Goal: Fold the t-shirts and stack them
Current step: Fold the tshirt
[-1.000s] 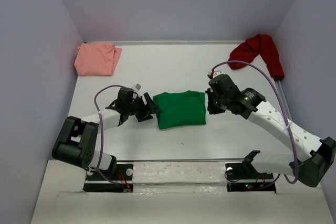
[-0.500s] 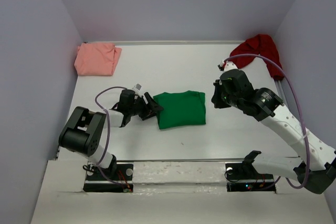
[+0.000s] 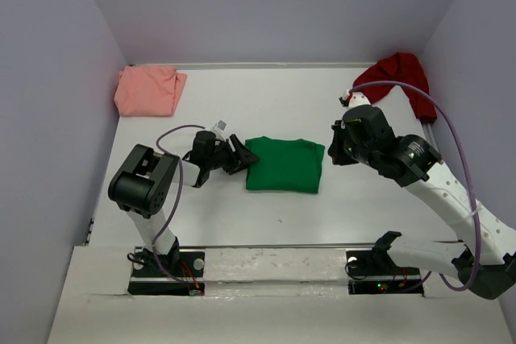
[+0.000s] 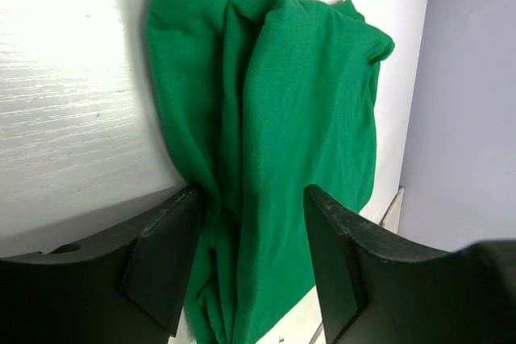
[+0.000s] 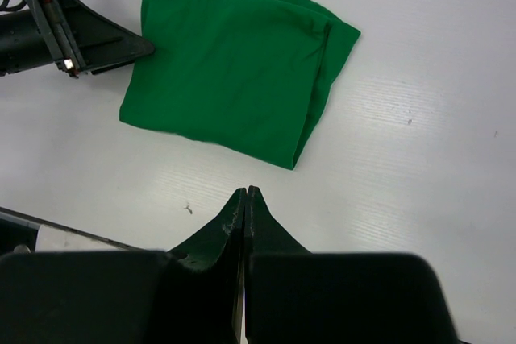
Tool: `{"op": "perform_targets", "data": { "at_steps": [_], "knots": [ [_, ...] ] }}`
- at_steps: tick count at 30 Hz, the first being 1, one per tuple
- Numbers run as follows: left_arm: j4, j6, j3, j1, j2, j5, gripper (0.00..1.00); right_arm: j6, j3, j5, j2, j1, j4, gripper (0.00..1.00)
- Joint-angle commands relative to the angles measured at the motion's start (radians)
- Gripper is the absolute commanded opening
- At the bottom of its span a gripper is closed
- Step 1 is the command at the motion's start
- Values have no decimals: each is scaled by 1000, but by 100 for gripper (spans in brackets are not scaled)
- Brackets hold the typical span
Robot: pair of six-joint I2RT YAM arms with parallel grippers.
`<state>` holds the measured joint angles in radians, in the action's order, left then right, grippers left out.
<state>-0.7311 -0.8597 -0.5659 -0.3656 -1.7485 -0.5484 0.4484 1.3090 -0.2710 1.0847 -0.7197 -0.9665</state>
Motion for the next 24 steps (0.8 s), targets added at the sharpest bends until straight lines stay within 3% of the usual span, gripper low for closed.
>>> {"op": "perform_targets", "data": {
  "at_steps": [1, 8, 11, 12, 15, 17, 21, 24],
  "knots": [
    [165, 50, 23, -10, -80, 88, 65, -10, 45, -30, -23, 0, -11, 0],
    [165, 60, -11, -18, -114, 84, 61, -13, 49, -46, -25, 0, -14, 0],
    [165, 65, -23, -22, -123, 84, 52, -13, 45, -56, -28, 0, -15, 0],
    [165, 67, -25, -24, -126, 82, 43, -13, 47, -57, -28, 0, -18, 0],
    [165, 73, -35, -24, -138, 73, 27, -10, 47, -56, -29, 0, -20, 0],
    [164, 73, -37, -27, -140, 73, 26, -10, 47, -54, -32, 0, -20, 0],
    [164, 77, -37, -27, -146, 73, 6, -8, 41, -56, -26, 0, -20, 0],
    [165, 82, -37, -30, -141, 71, 10, -8, 33, -51, -23, 0, -18, 0]
  ]
}}
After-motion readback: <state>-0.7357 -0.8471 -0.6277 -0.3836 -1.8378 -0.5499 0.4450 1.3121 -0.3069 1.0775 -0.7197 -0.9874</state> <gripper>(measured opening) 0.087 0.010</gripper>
